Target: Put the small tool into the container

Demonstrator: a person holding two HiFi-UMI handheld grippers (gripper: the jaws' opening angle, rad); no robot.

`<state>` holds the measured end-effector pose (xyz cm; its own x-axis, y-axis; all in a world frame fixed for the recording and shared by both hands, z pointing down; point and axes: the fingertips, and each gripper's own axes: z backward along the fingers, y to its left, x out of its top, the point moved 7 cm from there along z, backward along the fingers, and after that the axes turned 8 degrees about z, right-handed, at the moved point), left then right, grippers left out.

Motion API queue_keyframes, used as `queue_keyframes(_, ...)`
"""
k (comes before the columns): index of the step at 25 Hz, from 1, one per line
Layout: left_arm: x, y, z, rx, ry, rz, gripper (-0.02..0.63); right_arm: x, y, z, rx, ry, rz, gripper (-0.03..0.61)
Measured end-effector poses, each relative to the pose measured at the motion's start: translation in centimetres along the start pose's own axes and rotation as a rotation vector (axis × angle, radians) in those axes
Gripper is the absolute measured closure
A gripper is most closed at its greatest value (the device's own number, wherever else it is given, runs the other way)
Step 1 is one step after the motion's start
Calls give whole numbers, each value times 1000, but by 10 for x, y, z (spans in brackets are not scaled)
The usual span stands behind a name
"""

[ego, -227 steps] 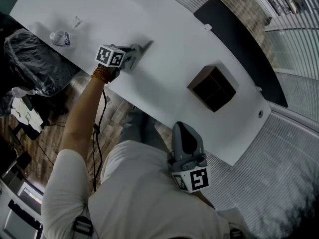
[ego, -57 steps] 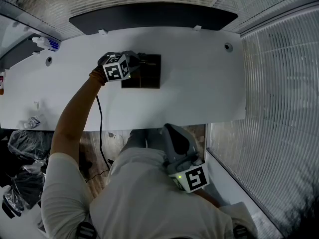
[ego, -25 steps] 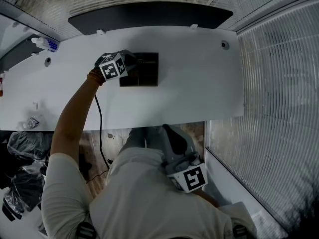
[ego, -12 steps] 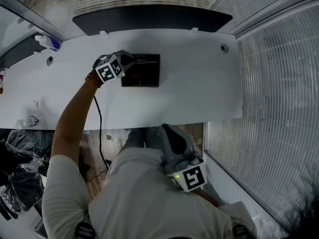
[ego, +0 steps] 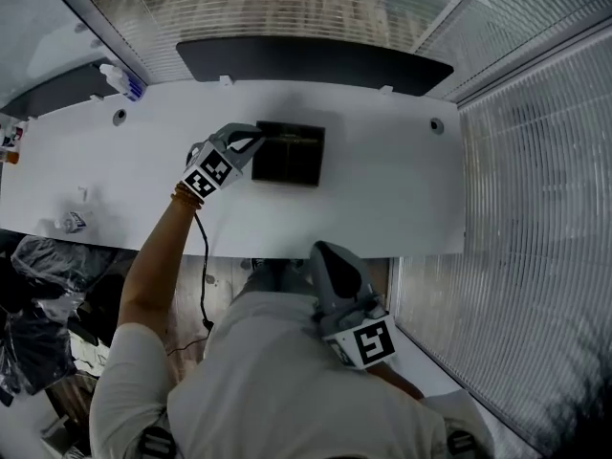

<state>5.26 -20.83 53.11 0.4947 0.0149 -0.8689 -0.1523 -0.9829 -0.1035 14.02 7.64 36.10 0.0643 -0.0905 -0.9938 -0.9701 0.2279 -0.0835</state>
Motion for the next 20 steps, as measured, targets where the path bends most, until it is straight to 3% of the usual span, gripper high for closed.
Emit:
queue_keyframes(7,32,-31,59,151,-212,111,612,13,12,-9,56,-44,48,578)
queue_keyframes(11,48,-49,100,238,-352,215,612,19,17,-15,71,-53,75,578)
queue_keyframes(16,74,-83,134,239,-431,318,612,26,25,-21,94,-66,72,578)
queue_keyframes(20,107,-118,164,249,-575,340,611,29,32,-23,115,-65,103,578)
